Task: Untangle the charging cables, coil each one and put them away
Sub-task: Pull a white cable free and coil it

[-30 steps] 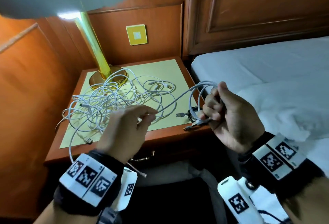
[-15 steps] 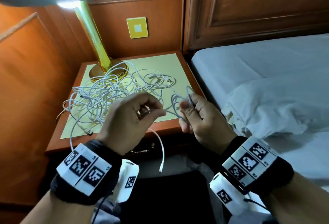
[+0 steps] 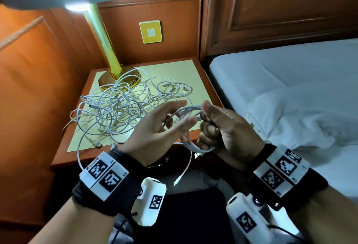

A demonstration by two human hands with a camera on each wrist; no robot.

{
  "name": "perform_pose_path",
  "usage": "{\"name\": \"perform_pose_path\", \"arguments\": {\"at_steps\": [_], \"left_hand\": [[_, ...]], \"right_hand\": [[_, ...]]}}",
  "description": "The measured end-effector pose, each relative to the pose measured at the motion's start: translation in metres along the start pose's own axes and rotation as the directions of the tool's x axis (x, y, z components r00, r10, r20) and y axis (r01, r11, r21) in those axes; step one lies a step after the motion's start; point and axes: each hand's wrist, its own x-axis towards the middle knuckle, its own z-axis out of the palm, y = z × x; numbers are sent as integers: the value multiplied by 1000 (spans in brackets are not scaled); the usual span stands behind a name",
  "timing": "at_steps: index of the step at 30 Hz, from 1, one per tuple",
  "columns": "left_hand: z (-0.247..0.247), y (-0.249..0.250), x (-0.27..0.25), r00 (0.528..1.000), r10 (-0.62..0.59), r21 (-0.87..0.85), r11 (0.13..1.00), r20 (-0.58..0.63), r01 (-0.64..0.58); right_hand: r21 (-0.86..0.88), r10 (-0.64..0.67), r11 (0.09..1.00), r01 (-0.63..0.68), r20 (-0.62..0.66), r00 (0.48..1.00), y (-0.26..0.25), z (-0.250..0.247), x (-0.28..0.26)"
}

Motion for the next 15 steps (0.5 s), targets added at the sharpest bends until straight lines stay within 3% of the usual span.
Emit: {"name": "perform_pose_path", "arguments": {"at_steps": [3,7,11,15], "left_hand": [[4,-3,1,997,78,246,967,-29,-68],[5,-2,3,998,67,230,971,-2,-64],[7,4,3,997,56,229,971,50,-66],[7,12,2,995,64,158,985,76,-75]], "right_hand": [[-37,-13,999,11,-59,998,4,-5,5],[-58,-22,998,15,-114,993,9,-6,12],[99,66,993,-58,-85,994,3,-8,9],[147,154,979,-142,-73,985,-5,-7,6]]}}
